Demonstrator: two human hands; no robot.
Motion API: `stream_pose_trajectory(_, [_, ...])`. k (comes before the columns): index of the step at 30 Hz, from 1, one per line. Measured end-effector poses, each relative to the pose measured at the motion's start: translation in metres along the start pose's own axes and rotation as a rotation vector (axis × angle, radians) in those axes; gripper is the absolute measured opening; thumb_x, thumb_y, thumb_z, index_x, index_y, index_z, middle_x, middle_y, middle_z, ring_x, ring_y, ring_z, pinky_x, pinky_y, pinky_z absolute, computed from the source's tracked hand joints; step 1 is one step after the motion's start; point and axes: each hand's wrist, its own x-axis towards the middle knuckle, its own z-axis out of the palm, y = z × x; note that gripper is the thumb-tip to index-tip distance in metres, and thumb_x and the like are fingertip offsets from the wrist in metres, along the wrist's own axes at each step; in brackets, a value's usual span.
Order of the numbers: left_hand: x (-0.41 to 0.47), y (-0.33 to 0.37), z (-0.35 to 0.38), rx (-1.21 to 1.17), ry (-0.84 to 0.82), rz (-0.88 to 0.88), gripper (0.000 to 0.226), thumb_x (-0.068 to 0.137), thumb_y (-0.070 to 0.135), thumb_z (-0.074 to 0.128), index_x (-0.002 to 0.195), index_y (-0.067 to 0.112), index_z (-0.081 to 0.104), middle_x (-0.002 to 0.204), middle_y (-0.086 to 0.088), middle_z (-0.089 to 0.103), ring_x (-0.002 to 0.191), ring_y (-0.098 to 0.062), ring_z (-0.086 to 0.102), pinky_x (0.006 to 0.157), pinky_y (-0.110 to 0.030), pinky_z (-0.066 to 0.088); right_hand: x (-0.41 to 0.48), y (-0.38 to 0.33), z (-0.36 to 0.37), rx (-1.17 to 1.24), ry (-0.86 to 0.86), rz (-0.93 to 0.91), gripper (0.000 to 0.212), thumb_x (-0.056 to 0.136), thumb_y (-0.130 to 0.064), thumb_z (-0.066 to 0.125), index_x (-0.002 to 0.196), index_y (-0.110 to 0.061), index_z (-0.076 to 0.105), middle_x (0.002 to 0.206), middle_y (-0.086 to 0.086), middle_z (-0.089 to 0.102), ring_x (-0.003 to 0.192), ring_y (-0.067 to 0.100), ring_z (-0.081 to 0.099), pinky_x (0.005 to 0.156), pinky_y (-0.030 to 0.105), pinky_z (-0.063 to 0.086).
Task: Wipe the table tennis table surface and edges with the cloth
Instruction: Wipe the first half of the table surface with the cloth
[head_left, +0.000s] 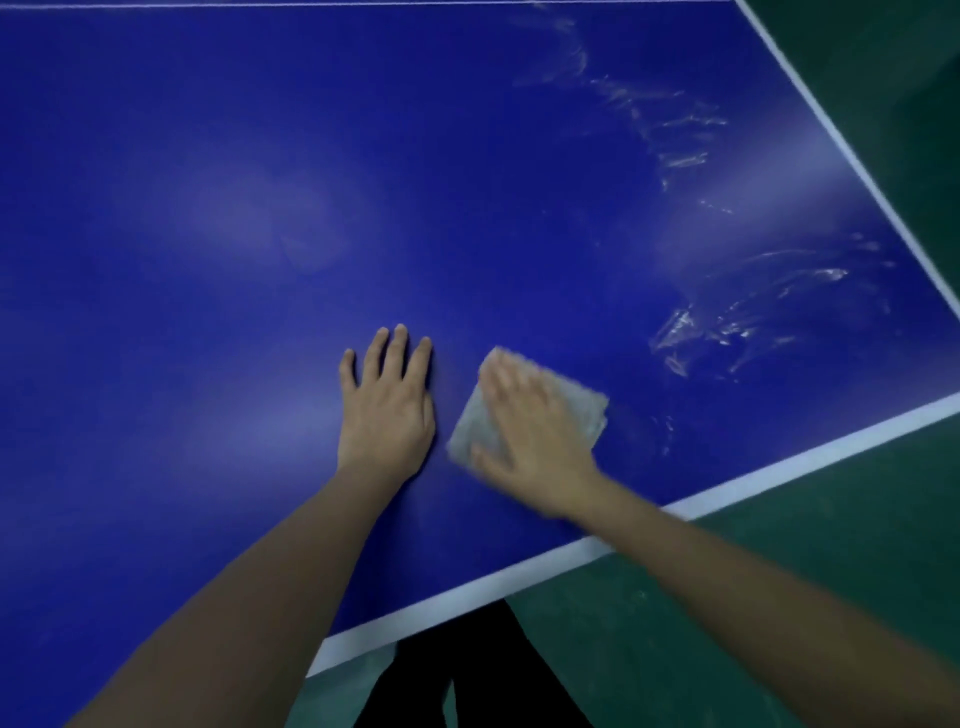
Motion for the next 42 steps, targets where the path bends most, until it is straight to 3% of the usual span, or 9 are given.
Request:
stream_pose_trajectory(6, [-0.004, 0.003, -0.003, -0.024, 0.019, 0.004, 0.049, 0.092, 0.014, 0.042, 0.141, 0.01, 0.039, 0.149, -0.016, 0.034, 0.14, -0.031, 0.025, 0.111, -0.052, 0.014, -0.056, 0.002, 0.01, -0.008, -0.055, -0.147, 0.077, 0.09, -0.055, 0.027, 0.15, -0.01, 0.011, 0.156, 0.005, 0.003, 0.146, 0.015, -0.001, 0.117, 0.03, -0.007])
stream_pose_trajectory(12, [-0.003, 0.006, -0.006, -0.003, 0.005, -0.006, 0.049, 0.093, 0.016, 0.04, 0.142, 0.011, 0.037, 0.15, -0.014, 0.032, 0.141, -0.03, 0.023, 0.112, -0.051, 0.012, -0.036, 0.14, -0.024, 0.034, 0.093, 0.385, 0.082, 0.087, -0.058, 0.014, 0.148, -0.004, 0.016, 0.156, 0.014, 0.015, 0.145, 0.024, 0.01, 0.116, 0.033, 0.002])
stream_pose_trajectory(16, [-0.003, 0.006, -0.007, 0.001, -0.002, -0.019, 0.048, 0.093, 0.016, 0.039, 0.141, 0.01, 0.039, 0.149, -0.016, 0.034, 0.14, -0.032, 0.025, 0.112, -0.052, 0.013, -0.027, 0.137, -0.02, 0.041, 0.174, 0.629, 0.069, 0.096, -0.043, 0.031, 0.149, -0.001, 0.016, 0.156, 0.016, 0.017, 0.145, 0.027, 0.012, 0.119, 0.042, 0.01])
stream_pose_trajectory(21, [-0.002, 0.009, -0.009, 0.017, -0.02, -0.043, 0.059, 0.087, 0.027, 0.021, 0.137, 0.008, 0.046, 0.145, -0.016, 0.041, 0.136, -0.033, 0.034, 0.109, -0.054, 0.021, -0.049, 0.041, 0.002, -0.011, 0.028, 0.044, 0.071, 0.092, -0.045, 0.039, 0.147, -0.003, 0.023, 0.155, 0.013, 0.018, 0.145, 0.026, 0.014, 0.119, 0.035, 0.0])
stream_pose_trajectory(25, [-0.004, 0.007, -0.008, 0.024, -0.012, -0.049, 0.061, 0.085, 0.028, 0.021, 0.132, 0.007, 0.052, 0.139, -0.017, 0.048, 0.131, -0.036, 0.042, 0.105, -0.055, 0.028, -0.041, 0.058, -0.002, -0.05, -0.068, -0.263, 0.075, 0.092, -0.051, 0.034, 0.15, -0.009, 0.014, 0.157, 0.005, 0.003, 0.146, 0.017, -0.001, 0.118, 0.033, -0.008])
stream_pose_trajectory(29, [0.004, 0.018, -0.007, 0.035, 0.055, -0.124, 0.056, 0.083, 0.026, 0.025, 0.12, 0.003, 0.06, 0.126, -0.02, 0.058, 0.116, -0.04, 0.053, 0.095, -0.058, 0.038, 0.028, 0.144, -0.028, -0.023, -0.072, -0.216, 0.076, 0.091, -0.051, 0.034, 0.15, -0.01, 0.01, 0.156, 0.003, -0.002, 0.146, 0.018, -0.003, 0.118, 0.033, -0.008])
stream_pose_trajectory(36, [0.04, 0.074, -0.004, -0.131, 0.28, -0.552, 0.04, 0.085, 0.018, 0.036, 0.113, 0.0, 0.059, 0.112, -0.02, 0.059, 0.098, -0.042, 0.052, 0.082, -0.052, 0.039, 0.148, 0.225, -0.069, 0.006, 0.124, 0.346, 0.069, 0.097, -0.043, 0.031, 0.148, 0.0, 0.014, 0.157, 0.015, 0.012, 0.146, 0.025, 0.007, 0.119, 0.038, 0.006])
stream_pose_trajectory(40, [0.06, 0.093, -0.004, -0.203, 0.369, -0.677, 0.037, 0.084, 0.015, 0.04, 0.113, 0.002, 0.058, 0.116, -0.019, 0.057, 0.104, -0.041, 0.05, 0.087, -0.052, 0.037, 0.099, 0.139, -0.034, -0.015, 0.136, -0.133, 0.071, 0.083, -0.045, 0.043, 0.136, 0.003, 0.043, 0.143, 0.022, 0.041, 0.136, 0.033, 0.036, 0.115, 0.047, 0.02])
stream_pose_trajectory(42, [0.07, 0.096, -0.006, -0.2, 0.4, -0.699, 0.036, 0.084, 0.015, 0.04, 0.113, 0.003, 0.058, 0.117, -0.018, 0.058, 0.104, -0.041, 0.051, 0.087, -0.053, 0.037, 0.105, 0.115, -0.029, -0.041, 0.077, -0.317, 0.074, 0.082, -0.052, 0.039, 0.138, -0.002, 0.043, 0.145, 0.017, 0.041, 0.138, 0.027, 0.034, 0.117, 0.043, 0.015])
